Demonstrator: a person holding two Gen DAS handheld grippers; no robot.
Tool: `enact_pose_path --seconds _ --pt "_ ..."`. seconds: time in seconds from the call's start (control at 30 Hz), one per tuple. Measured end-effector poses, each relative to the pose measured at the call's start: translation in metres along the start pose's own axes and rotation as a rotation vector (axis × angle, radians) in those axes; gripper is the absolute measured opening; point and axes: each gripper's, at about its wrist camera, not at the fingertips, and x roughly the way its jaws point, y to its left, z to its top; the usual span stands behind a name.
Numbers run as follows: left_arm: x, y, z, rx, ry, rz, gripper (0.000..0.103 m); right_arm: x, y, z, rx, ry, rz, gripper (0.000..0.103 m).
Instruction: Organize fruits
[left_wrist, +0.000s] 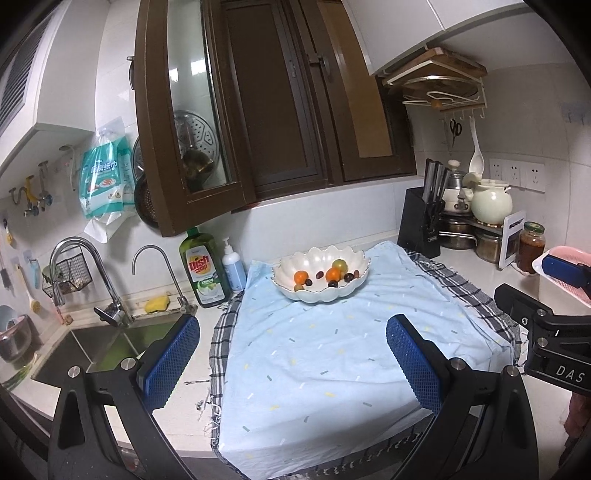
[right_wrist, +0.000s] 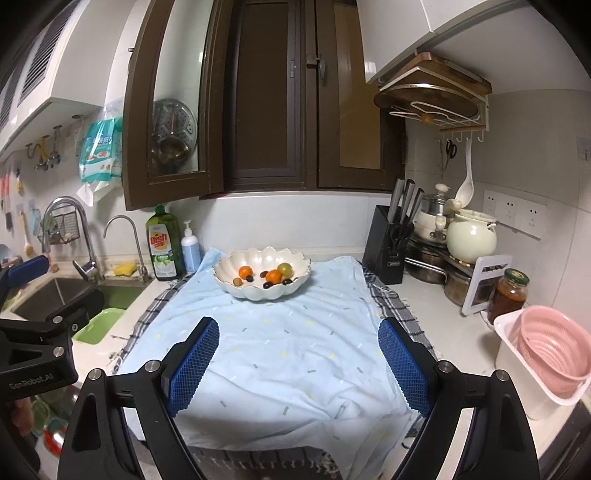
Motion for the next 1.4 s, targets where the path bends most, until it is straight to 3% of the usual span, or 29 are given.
enact_pose_path --seconds 1.4 --pt "0.006 -0.002 0.007 -0.017 0.005 -0.005 0.103 0.003 -0.006 0.006 -0.017 -0.007 0.016 0.089"
